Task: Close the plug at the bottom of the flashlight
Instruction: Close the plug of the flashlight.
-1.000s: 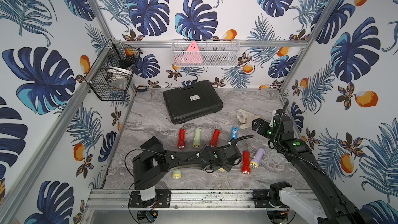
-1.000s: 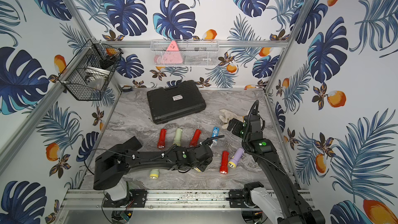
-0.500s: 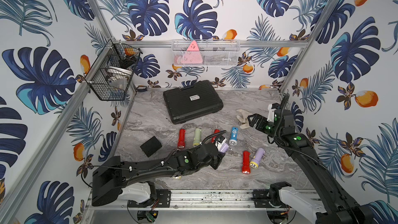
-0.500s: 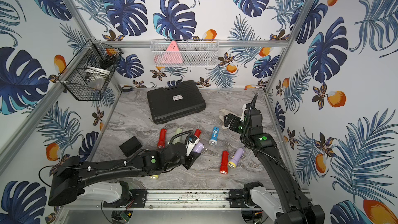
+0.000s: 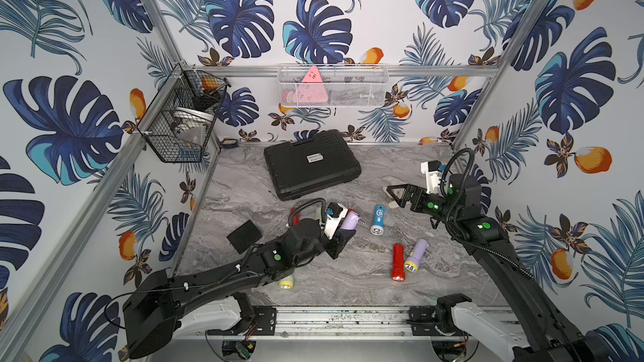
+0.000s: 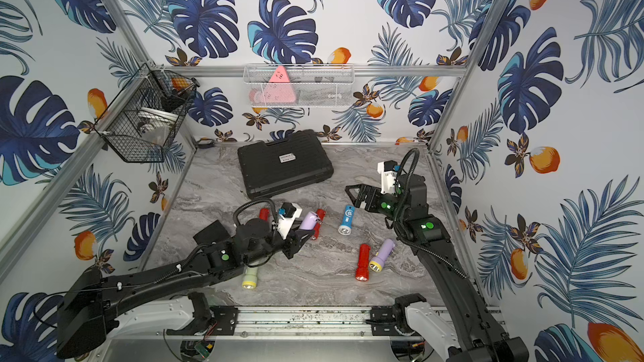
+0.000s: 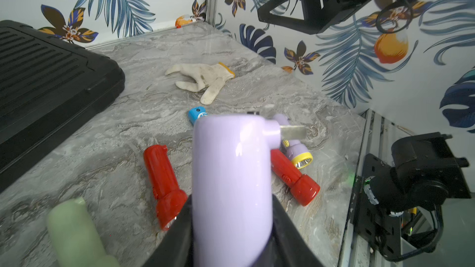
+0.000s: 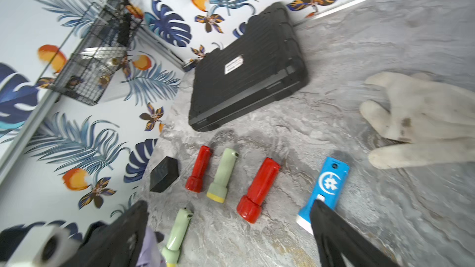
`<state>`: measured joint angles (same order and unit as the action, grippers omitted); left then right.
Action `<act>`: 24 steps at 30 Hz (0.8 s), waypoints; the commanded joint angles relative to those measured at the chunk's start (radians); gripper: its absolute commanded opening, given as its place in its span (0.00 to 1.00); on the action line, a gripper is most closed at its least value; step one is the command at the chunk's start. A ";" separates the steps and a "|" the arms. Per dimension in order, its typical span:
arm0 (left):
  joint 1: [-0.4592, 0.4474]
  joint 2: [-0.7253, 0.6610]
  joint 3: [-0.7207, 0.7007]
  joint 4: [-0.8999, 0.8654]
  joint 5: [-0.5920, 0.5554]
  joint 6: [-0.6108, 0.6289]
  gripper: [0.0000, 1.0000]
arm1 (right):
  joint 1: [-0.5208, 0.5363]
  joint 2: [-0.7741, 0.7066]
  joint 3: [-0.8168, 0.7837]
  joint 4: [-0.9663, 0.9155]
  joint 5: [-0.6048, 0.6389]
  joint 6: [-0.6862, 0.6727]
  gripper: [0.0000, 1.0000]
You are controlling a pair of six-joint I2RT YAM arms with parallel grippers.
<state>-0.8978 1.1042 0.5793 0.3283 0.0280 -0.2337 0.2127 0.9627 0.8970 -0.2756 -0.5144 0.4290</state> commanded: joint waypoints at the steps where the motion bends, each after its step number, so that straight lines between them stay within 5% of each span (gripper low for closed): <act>1: 0.048 -0.019 -0.101 0.382 0.214 -0.017 0.00 | 0.004 -0.017 0.005 0.072 -0.173 -0.046 1.00; 8: 0.147 -0.007 -0.169 0.589 0.435 -0.112 0.00 | 0.051 -0.012 -0.004 0.157 -0.364 -0.030 0.98; 14: 0.186 0.049 -0.201 0.831 0.601 -0.227 0.00 | 0.191 -0.003 0.010 0.170 -0.365 -0.079 0.96; 24: 0.195 0.079 -0.187 0.885 0.733 -0.263 0.00 | 0.313 0.050 0.044 0.151 -0.400 -0.128 0.82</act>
<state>-0.7063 1.1889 0.3855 1.1355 0.6926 -0.4805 0.5156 1.0046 0.9314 -0.1513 -0.8856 0.3279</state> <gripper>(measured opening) 0.399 0.820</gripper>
